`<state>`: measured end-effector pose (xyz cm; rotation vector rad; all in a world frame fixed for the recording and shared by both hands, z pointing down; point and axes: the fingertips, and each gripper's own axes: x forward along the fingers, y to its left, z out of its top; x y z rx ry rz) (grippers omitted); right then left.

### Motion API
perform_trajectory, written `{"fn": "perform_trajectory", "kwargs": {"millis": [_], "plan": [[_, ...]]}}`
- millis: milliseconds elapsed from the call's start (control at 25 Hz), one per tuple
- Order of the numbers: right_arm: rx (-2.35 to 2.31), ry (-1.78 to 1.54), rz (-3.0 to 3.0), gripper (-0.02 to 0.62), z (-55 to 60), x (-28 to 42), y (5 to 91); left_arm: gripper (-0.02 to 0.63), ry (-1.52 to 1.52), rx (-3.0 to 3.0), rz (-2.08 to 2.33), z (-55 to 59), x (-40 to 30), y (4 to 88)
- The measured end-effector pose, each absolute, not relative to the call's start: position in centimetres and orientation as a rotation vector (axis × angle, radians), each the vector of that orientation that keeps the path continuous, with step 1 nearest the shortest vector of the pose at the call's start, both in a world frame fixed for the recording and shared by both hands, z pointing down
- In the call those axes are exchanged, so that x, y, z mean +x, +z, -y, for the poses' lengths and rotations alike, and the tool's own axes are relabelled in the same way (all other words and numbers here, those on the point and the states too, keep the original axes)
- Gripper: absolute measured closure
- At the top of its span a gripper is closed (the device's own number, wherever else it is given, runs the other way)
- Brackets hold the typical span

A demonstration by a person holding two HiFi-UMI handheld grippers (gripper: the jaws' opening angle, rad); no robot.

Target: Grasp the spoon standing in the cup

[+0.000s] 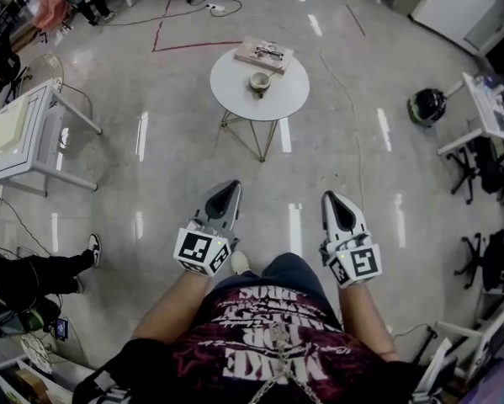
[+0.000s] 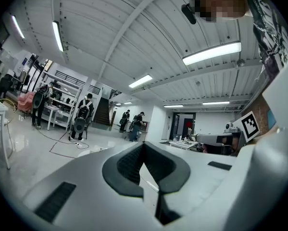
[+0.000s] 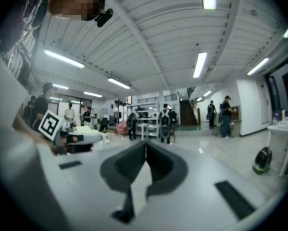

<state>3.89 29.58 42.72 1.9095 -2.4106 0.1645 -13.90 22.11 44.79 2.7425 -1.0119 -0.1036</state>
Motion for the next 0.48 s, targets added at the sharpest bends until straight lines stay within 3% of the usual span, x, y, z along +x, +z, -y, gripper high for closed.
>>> {"fn": "perform_trajectory", "kwargs": {"millis": [480], "plan": [[1.87,0.207,2.464,0.563,-23.0,6.7,43.8,0.581,-0.075,2.669,1.09,-16.6,-12.4,46.2]]}}
